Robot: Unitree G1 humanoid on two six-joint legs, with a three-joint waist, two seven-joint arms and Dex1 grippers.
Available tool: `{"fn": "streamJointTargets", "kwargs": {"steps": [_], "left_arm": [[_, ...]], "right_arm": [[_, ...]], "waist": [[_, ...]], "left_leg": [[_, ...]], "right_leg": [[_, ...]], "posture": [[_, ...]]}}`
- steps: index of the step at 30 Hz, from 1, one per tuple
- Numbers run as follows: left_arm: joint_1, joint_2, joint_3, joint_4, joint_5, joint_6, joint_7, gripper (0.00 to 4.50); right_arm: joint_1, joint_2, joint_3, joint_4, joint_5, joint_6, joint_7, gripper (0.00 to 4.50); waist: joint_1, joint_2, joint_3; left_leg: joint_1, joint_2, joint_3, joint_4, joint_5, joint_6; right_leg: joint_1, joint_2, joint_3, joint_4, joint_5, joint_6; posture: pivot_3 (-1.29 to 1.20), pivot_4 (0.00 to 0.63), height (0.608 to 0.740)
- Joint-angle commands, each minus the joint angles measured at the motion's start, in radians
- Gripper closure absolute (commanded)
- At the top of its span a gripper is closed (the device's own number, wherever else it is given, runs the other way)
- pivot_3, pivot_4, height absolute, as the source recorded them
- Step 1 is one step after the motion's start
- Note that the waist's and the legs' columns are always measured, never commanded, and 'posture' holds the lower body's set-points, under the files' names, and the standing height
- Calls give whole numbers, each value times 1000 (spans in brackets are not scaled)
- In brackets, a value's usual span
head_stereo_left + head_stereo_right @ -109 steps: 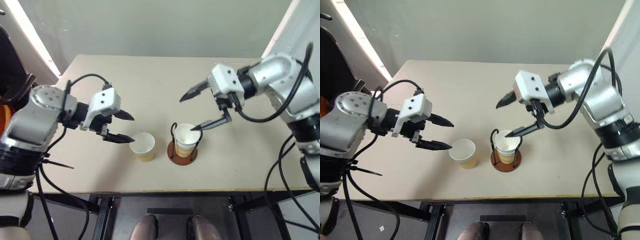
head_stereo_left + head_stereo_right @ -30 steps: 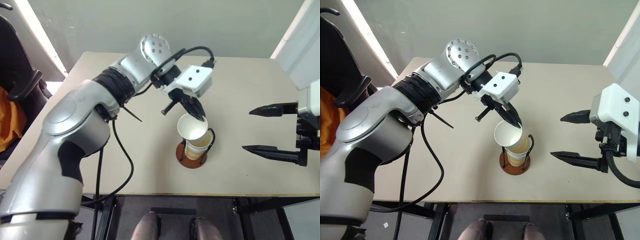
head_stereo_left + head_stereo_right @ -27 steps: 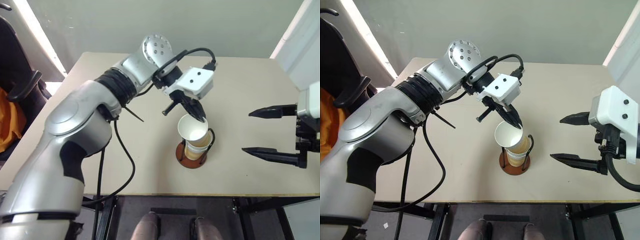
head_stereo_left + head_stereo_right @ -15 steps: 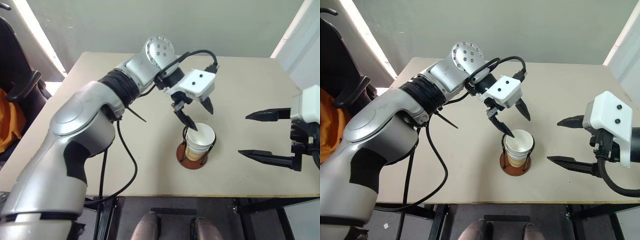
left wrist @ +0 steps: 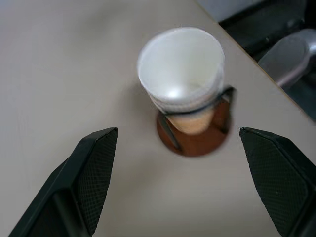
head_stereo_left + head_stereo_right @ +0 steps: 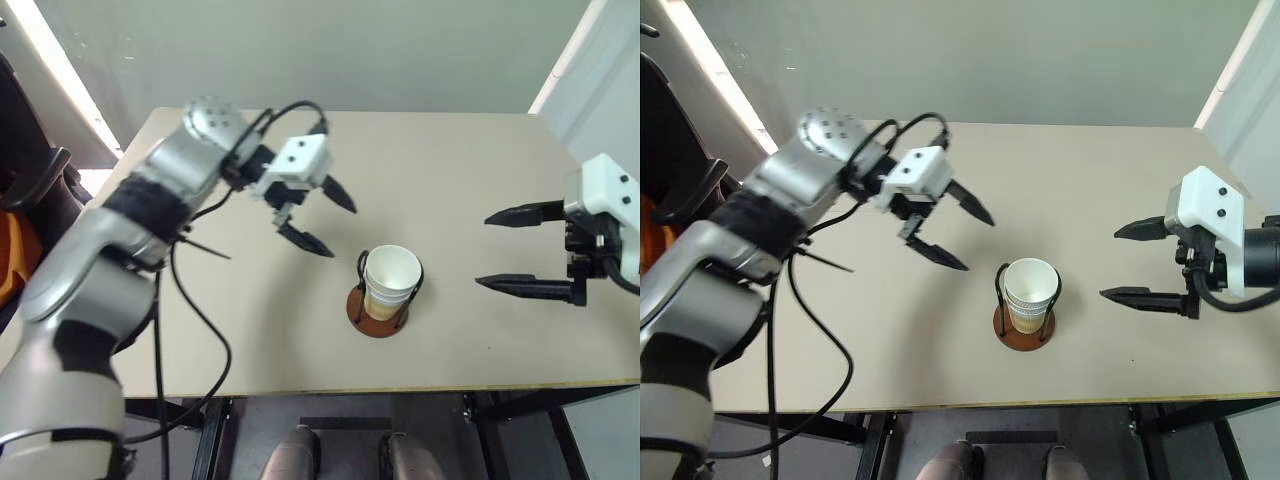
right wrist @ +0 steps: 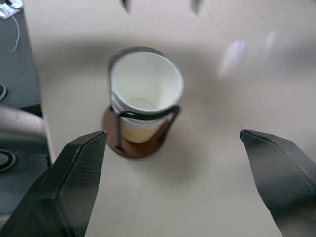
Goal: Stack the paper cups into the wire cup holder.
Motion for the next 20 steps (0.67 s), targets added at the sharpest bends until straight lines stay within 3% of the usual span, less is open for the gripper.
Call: {"fn": "streamJointTargets", "kwargs": {"steps": [1,4,9,16,20], "left_arm": [[120,123,168,-225,-5,191,66,274],[273,220,305,-369,-19,329,152,274],[651,378,614,-574,-78,508,329,274],[1070,368,1007,-770,-90,671,497,274],[1114,341,1055,-807,-71,692,547,274]], "right_arm": [[-98,18,88,96,-69,-80,91,0],[-186,59,183,172,-138,-125,150,0],[-317,149,291,297,-237,-183,227,0],[-348,214,369,405,-350,-269,321,0],[-395,260,376,449,-379,-288,347,0]], "waist": [[-3,0,0],[-3,0,0],[-20,0,0],[-17,-1,0],[-19,-1,0]], "left_leg": [[0,1,-1,0,0,0],[1,1,-3,0,0,0],[5,3,-2,-3,2,-3],[18,5,-3,-15,7,-7],[23,5,-3,-22,3,-2]], "right_leg": [[0,-2,1,0,0,0],[0,-1,0,1,-1,-3],[1,0,-1,2,0,-9],[7,1,-2,4,-8,-31],[7,0,-2,5,-5,-39]], "posture": [[0,150,740],[0,150,740],[0,150,740],[0,150,740],[0,150,740]]}}
